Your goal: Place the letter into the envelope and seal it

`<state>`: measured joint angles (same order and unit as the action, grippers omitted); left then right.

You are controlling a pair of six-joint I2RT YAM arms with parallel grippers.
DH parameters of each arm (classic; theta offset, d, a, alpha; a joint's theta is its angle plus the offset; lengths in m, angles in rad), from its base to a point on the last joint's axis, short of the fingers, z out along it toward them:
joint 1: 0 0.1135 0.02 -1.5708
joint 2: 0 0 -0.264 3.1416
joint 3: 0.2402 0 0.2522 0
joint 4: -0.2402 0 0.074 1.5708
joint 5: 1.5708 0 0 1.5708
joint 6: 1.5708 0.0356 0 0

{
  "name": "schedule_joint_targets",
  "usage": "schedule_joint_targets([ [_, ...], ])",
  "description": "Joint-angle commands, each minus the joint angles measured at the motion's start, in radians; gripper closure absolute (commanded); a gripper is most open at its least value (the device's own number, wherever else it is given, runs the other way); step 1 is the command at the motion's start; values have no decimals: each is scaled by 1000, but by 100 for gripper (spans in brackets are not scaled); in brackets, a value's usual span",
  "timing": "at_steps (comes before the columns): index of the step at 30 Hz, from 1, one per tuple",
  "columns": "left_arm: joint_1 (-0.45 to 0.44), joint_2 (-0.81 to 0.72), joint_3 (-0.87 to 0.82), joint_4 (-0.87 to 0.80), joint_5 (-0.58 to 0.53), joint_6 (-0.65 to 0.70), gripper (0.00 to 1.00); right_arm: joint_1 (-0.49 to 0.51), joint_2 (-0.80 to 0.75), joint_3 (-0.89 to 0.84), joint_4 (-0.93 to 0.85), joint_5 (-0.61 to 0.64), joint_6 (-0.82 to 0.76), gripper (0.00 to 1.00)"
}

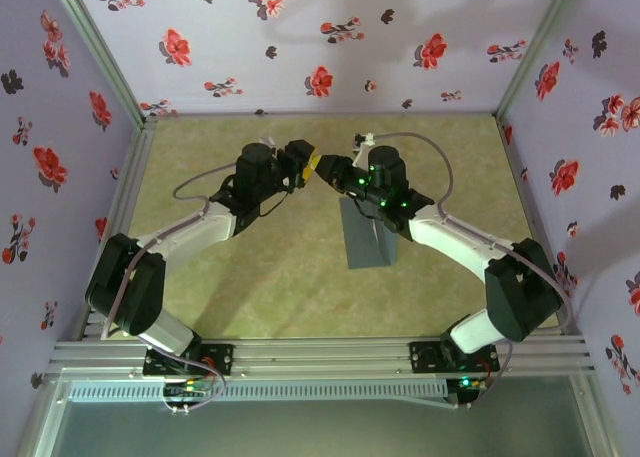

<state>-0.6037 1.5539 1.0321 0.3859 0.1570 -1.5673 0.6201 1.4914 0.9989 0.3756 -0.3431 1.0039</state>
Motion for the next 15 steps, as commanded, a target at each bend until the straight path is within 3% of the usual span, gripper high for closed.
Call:
schedule_joint_targets([
  [1, 5, 13, 35, 40, 13, -3, 54, 8, 14, -4, 60, -26, 13, 100],
  [6, 5, 20, 41, 48, 18, -8, 66, 10, 17, -7, 64, -29, 16, 100],
  [13, 7, 29, 54, 47, 32, 4, 95, 11, 19, -14, 62, -42, 15, 100],
  [15, 10, 31, 57, 44, 42, 11, 100, 11, 11, -17, 49, -38, 7, 91],
])
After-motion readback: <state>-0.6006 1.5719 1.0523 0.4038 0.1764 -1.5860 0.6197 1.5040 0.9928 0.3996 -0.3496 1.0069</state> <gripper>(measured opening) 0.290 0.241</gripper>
